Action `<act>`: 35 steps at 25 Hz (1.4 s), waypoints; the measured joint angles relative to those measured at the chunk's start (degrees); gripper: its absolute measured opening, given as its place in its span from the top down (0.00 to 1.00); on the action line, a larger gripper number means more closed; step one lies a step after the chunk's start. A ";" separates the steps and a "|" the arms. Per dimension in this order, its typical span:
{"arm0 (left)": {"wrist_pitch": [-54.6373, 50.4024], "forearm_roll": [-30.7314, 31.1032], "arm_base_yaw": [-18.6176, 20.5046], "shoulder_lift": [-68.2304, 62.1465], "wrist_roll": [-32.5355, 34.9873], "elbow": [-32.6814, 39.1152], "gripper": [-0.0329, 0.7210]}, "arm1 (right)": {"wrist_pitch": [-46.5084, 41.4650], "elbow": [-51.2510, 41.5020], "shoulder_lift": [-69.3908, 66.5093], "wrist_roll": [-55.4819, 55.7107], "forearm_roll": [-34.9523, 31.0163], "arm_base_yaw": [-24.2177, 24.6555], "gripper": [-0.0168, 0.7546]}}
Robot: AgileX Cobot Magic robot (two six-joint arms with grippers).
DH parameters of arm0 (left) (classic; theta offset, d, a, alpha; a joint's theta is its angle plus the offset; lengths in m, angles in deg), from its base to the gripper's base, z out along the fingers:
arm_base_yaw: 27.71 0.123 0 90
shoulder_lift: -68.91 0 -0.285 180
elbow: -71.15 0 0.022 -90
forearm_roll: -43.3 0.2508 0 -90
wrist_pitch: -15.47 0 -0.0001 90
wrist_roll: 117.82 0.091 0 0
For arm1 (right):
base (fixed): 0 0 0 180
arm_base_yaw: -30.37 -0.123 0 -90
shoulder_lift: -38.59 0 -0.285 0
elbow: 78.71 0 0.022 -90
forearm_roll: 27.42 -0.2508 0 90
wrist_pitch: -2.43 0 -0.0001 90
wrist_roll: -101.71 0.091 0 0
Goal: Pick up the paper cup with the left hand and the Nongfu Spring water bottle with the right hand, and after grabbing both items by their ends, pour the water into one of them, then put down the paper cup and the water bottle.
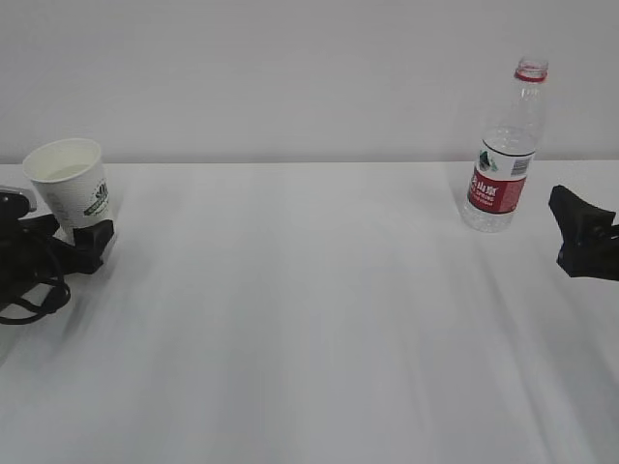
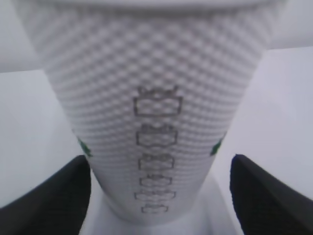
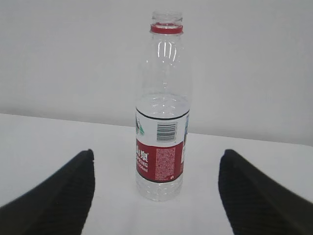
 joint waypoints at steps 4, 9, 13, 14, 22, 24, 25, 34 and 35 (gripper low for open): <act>-0.10 -0.47 0.00 2.51 0.27 2.03 0.08 | 0.00 0.00 0.00 0.00 0.11 0.00 0.21; 0.02 -2.83 0.00 6.23 0.41 4.94 0.08 | 0.00 0.00 0.00 0.00 0.14 0.00 0.21; 0.02 -3.04 0.00 9.19 0.41 8.03 0.09 | 0.00 0.00 0.00 0.00 0.14 0.00 0.21; 0.02 -3.04 0.00 10.15 0.41 8.85 0.09 | 0.00 0.00 0.00 0.00 0.14 0.00 0.21; 0.02 -3.04 0.00 18.49 0.50 16.02 0.09 | -1.51 0.00 0.11 0.00 0.14 0.00 0.21; 0.02 -3.04 0.00 21.03 0.50 17.07 0.10 | -4.87 0.00 1.12 0.00 0.14 0.00 0.21; 0.02 -3.04 0.00 22.51 0.50 17.50 0.10 | -5.96 0.00 2.03 0.00 0.14 0.00 0.21; -4.89 -2.14 0.00 35.28 -0.97 18.19 0.11 | -15.84 0.00 17.35 0.00 -0.51 0.00 0.21; -5.86 -2.03 0.00 36.61 -1.11 18.19 0.12 | -17.44 0.00 19.34 0.00 -0.51 0.00 0.21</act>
